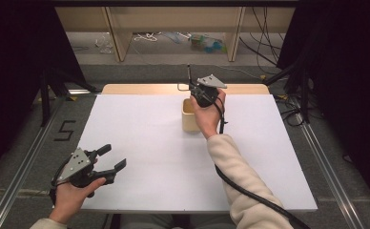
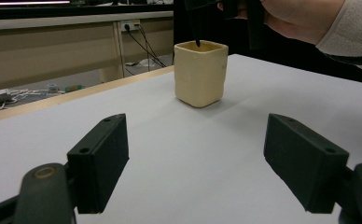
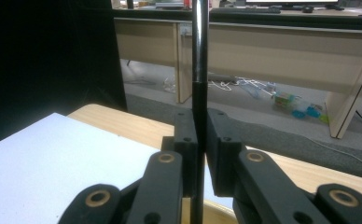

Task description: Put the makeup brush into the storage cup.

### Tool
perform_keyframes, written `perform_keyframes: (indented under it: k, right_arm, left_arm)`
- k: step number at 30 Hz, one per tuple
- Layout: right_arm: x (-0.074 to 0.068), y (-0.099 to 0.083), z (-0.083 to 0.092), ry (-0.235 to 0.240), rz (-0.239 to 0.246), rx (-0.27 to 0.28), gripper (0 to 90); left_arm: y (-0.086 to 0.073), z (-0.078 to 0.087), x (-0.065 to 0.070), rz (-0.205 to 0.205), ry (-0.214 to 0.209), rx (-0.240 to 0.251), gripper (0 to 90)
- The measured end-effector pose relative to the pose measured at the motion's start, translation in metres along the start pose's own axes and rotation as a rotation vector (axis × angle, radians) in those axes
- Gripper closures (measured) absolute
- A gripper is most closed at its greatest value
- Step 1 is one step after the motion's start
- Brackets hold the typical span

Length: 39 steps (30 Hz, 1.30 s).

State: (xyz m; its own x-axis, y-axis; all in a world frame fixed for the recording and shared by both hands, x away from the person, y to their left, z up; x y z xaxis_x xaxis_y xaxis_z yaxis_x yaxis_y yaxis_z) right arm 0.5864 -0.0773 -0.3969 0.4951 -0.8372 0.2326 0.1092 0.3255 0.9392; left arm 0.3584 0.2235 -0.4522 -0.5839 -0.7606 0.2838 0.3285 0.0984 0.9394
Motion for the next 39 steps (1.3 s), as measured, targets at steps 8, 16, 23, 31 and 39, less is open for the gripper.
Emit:
perform_keyframes:
  k: [8,16,23,31,39]
  right_arm:
    - [-0.001,-0.0022,0.0001,0.001,0.002,-0.004,84.1]
    - [-0.0016,-0.0039,0.0,0.004,-0.002,-0.011,84.1]
    - [-0.0019,-0.005,-0.0004,0.007,-0.001,-0.016,84.1]
    - [-0.0013,-0.0064,-0.0011,0.004,-0.001,-0.016,84.1]
    - [-0.0007,-0.0082,-0.002,-0.002,-0.001,-0.02,84.1]
  left_arm:
    - [0.0,-0.0002,0.0,0.0,0.0,0.0,21.8]
    - [0.0,-0.0002,0.0001,-0.001,0.0,0.0,21.8]
    - [-0.0001,-0.0002,0.0,0.0,-0.001,0.0,21.8]
    - [-0.0001,-0.0002,0.0001,-0.002,0.0,0.0,21.8]
    - [-0.0001,-0.0002,0.0,-0.002,-0.001,-0.001,21.8]
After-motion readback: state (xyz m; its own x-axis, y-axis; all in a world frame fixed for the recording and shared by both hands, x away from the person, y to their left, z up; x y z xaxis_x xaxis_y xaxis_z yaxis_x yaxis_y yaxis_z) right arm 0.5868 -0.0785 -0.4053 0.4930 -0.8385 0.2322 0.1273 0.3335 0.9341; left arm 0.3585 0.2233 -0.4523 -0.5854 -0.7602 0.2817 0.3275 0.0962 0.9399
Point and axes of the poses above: each handheld gripper's, and its own axes: z roughly backward along the jaws, y roughly out of its top, x roughly to its right, the point moved 5 cm from there along -z, roughly forward along the jaws, and after that the axes turned 15 degrees about z, right-handed, at the moved point
